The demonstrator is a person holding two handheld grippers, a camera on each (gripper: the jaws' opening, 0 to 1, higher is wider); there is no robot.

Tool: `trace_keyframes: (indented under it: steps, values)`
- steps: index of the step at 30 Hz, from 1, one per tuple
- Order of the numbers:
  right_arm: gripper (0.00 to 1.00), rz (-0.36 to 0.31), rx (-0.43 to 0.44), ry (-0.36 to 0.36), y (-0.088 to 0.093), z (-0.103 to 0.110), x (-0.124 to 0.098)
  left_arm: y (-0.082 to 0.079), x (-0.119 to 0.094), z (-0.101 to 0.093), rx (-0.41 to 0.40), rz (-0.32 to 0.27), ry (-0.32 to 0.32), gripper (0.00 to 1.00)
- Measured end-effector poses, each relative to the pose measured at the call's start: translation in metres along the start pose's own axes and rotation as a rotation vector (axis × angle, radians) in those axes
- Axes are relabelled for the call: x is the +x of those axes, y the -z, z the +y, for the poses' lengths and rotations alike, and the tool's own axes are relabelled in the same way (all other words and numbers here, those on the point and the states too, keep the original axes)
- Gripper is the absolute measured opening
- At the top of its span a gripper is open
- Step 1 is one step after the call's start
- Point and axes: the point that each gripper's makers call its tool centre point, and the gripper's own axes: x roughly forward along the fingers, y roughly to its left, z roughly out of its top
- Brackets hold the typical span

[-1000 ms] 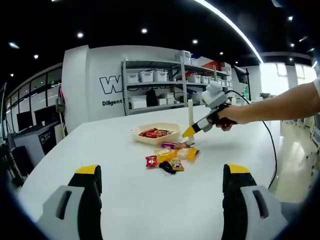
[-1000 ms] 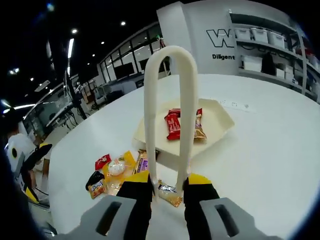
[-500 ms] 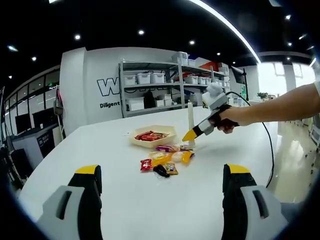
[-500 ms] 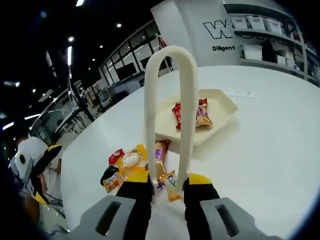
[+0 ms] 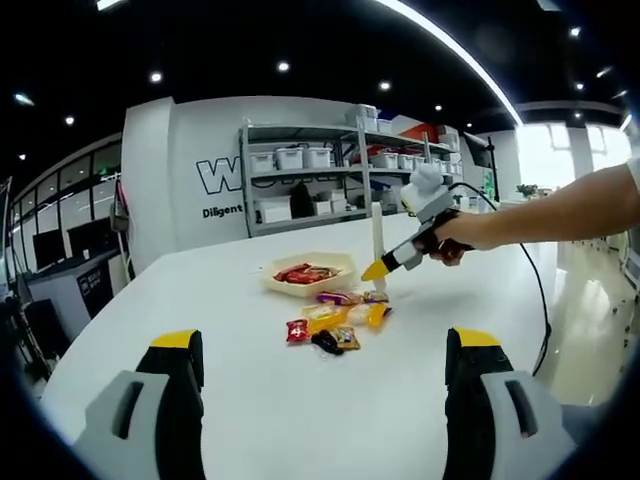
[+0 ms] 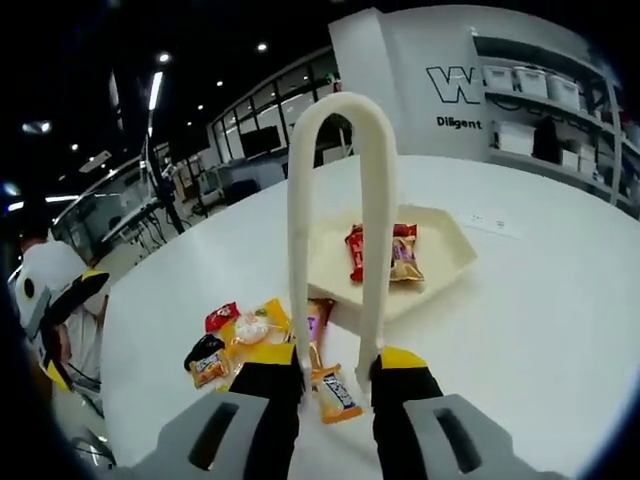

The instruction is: Place the target food into the container with the food tongs after gripping and lifting it, then release it inside without dropping or visibly crushing the food.

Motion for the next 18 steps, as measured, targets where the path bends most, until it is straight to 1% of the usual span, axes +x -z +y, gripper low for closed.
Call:
trace_keyframes:
  steps: [6, 9, 11, 13, 16, 18]
  values:
    - [0.22, 0.003, -0.013, -0.017, 0.006, 0.003, 0.008, 0.003, -0.001, 0.005, -0.002, 0.009, -0.012, 0.99]
    - [0.22, 0.024, -0.034, -0.014, 0.010, 0.001, 0.013, 0.004, 0.000, 0.005, 0.000, 0.012, -0.013, 0.99]
    - [0.22, 0.017, -0.037, -0.015, 0.009, -0.001, 0.013, 0.004, 0.001, 0.004, 0.002, 0.013, -0.013, 0.99]
    - [0.20, 0.019, -0.031, -0.012, 0.008, -0.005, 0.014, 0.004, 0.002, 0.004, 0.003, 0.013, -0.013, 0.99]
    - [0.15, 0.027, -0.055, 0.014, 0.009, -0.010, 0.013, 0.006, 0.004, 0.003, -0.001, 0.018, -0.010, 0.99]
    - [0.14, 0.027, -0.049, 0.010, 0.009, -0.009, 0.012, 0.007, 0.005, 0.002, 0.000, 0.018, -0.009, 0.99]
